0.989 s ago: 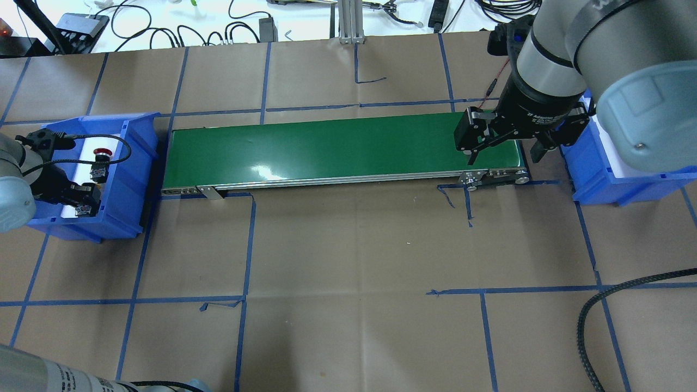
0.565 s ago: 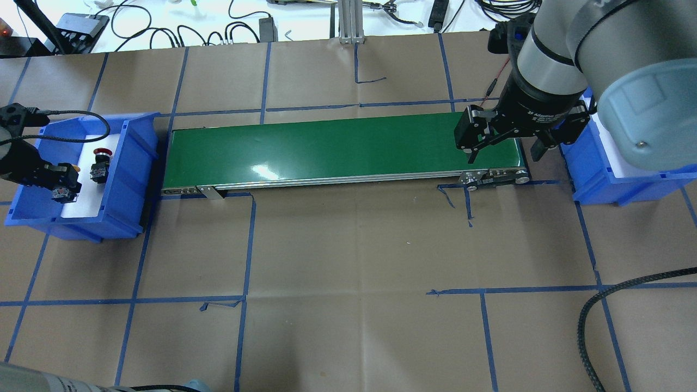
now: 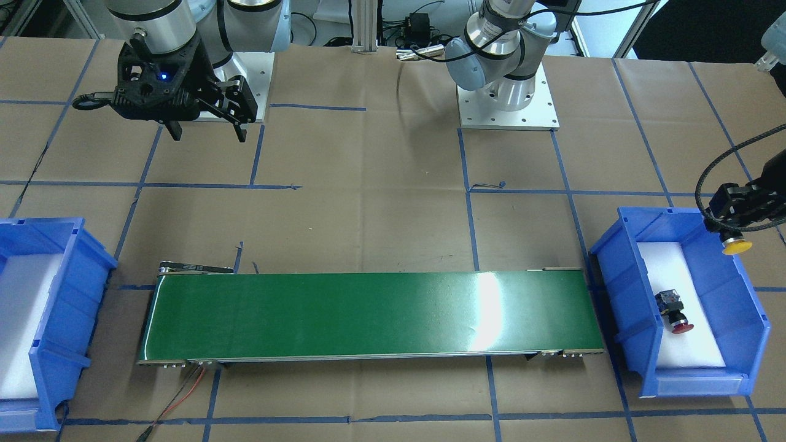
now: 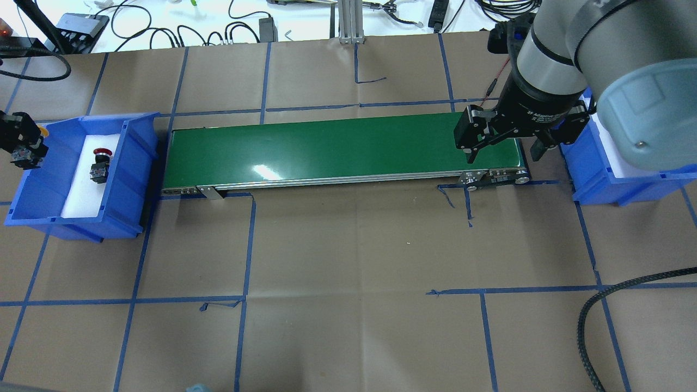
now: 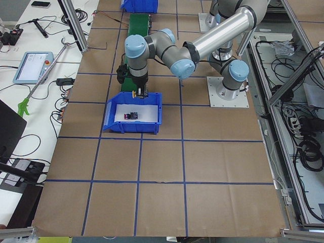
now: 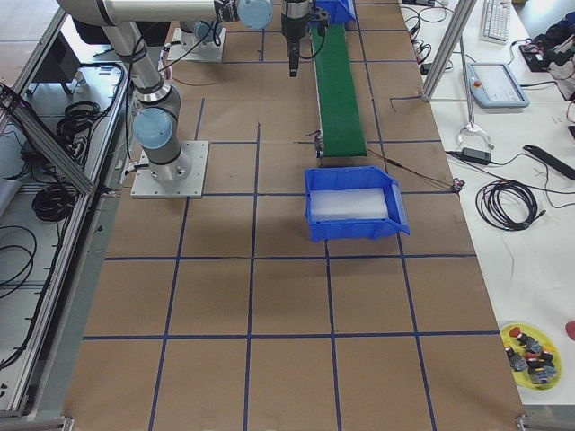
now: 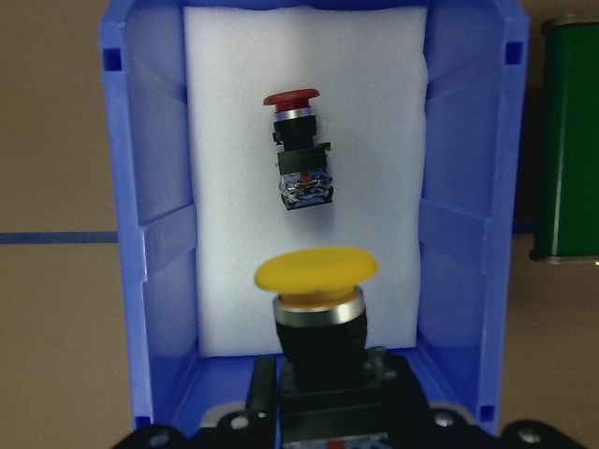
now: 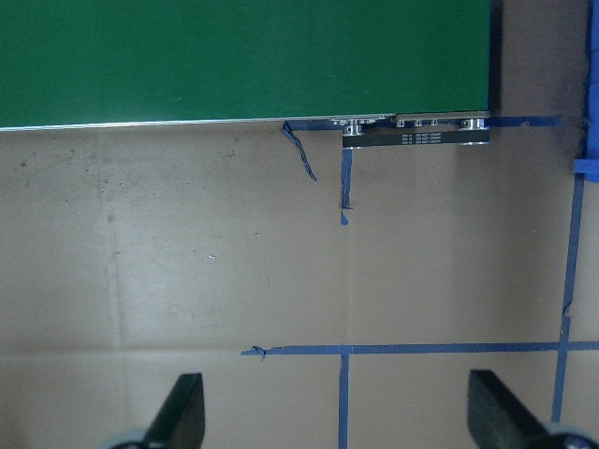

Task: Transport two buttons from left to right
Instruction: 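Close the left gripper on the yellow button and lift it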

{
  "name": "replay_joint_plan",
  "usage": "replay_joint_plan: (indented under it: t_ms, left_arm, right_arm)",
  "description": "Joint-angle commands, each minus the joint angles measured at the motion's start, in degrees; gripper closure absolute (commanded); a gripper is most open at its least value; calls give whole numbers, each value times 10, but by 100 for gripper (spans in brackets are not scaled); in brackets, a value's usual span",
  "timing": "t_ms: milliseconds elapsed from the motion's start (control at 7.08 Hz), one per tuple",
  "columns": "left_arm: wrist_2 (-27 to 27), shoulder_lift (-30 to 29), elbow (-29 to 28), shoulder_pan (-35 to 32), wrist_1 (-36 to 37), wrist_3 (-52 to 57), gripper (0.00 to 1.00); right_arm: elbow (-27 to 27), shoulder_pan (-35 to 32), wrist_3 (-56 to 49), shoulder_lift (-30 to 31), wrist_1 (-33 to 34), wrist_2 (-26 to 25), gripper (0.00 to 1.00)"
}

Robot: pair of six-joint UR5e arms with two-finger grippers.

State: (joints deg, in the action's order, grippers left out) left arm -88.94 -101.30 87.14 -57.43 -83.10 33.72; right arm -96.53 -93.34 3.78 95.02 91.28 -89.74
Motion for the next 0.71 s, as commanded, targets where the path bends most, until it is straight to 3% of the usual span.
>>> replay_joint_plan:
  t_ms: [0, 565]
  left_arm:
    - [-3, -2, -21, -86, -14, -104, 91]
    - [-33, -25, 12, -260, 1, -256, 90]
  right_arm:
    - [-1, 0, 0, 0, 1, 0, 0]
    - [-2, 0, 0, 0, 1, 0, 0]
